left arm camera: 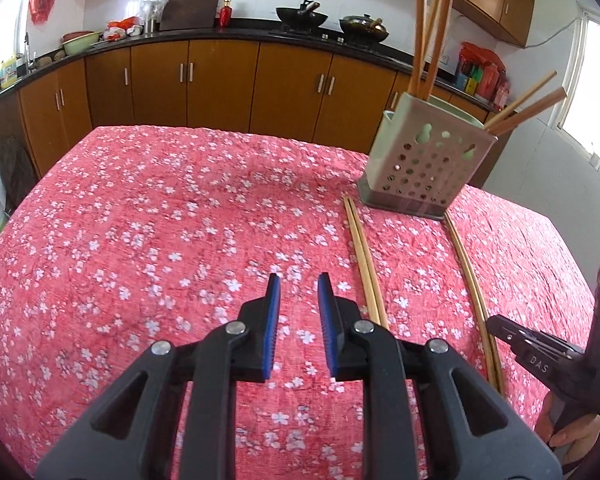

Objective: Organize utensils
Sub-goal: 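Grasp a wooden chopstick with the right gripper while the left gripper grasps another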

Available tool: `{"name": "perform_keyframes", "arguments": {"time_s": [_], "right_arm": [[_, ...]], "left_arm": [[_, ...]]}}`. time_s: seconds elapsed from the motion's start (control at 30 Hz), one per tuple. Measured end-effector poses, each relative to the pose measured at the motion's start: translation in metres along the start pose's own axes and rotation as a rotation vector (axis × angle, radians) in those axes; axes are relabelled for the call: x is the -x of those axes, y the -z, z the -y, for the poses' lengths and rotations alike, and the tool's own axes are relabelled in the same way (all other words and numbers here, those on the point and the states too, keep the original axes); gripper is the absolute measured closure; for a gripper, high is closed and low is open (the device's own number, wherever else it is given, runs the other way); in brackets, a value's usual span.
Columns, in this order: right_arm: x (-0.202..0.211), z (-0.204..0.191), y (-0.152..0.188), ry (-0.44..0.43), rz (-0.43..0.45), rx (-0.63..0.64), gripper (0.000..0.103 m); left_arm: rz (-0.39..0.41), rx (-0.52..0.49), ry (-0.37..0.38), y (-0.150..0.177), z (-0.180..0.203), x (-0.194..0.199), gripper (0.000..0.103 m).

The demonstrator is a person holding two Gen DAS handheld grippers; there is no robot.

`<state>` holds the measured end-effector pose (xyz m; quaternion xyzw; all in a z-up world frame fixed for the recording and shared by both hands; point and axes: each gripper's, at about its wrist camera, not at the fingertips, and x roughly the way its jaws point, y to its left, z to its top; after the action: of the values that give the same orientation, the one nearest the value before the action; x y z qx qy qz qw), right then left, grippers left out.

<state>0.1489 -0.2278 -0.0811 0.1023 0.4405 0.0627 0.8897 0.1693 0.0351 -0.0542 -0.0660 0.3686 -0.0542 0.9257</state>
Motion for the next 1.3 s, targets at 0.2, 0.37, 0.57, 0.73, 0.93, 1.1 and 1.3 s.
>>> {"name": "perform_keyframes", "arguments": {"time_s": [0.2,0.37,0.57,0.73,0.93,1.1,1.3], "right_arm": [[-0.007,0.01,-0.005,0.063,0.027,0.01,0.095],[-0.002,0.041,-0.01,0.135,0.06,-0.088,0.095],[0.001,0.057,-0.01,0.142,0.068,-0.124,0.095],[0.0,0.058,-0.009,0.149,0.073,-0.109,0.095],[0.005,0.056,-0.005,0.15,0.074,-0.104,0.095],[0.006,0.05,-0.004,0.143,0.072,-0.088,0.094],[0.005,0.043,-0.004,0.131,0.068,-0.049,0.095]], "left_arm": [[-0.04,-0.019,0.043,0.007,0.01,-0.009,0.083],[-0.083,-0.051,0.108,0.018,0.023,-0.016,0.083],[-0.135,-0.125,0.16,0.034,0.045,-0.026,0.086],[-0.169,-0.159,0.129,0.04,0.054,-0.035,0.088],[-0.175,-0.15,0.086,0.039,0.046,-0.039,0.089],[-0.165,-0.171,0.053,0.04,0.05,-0.04,0.089],[-0.149,-0.109,-0.026,0.028,0.031,-0.047,0.095]]}}
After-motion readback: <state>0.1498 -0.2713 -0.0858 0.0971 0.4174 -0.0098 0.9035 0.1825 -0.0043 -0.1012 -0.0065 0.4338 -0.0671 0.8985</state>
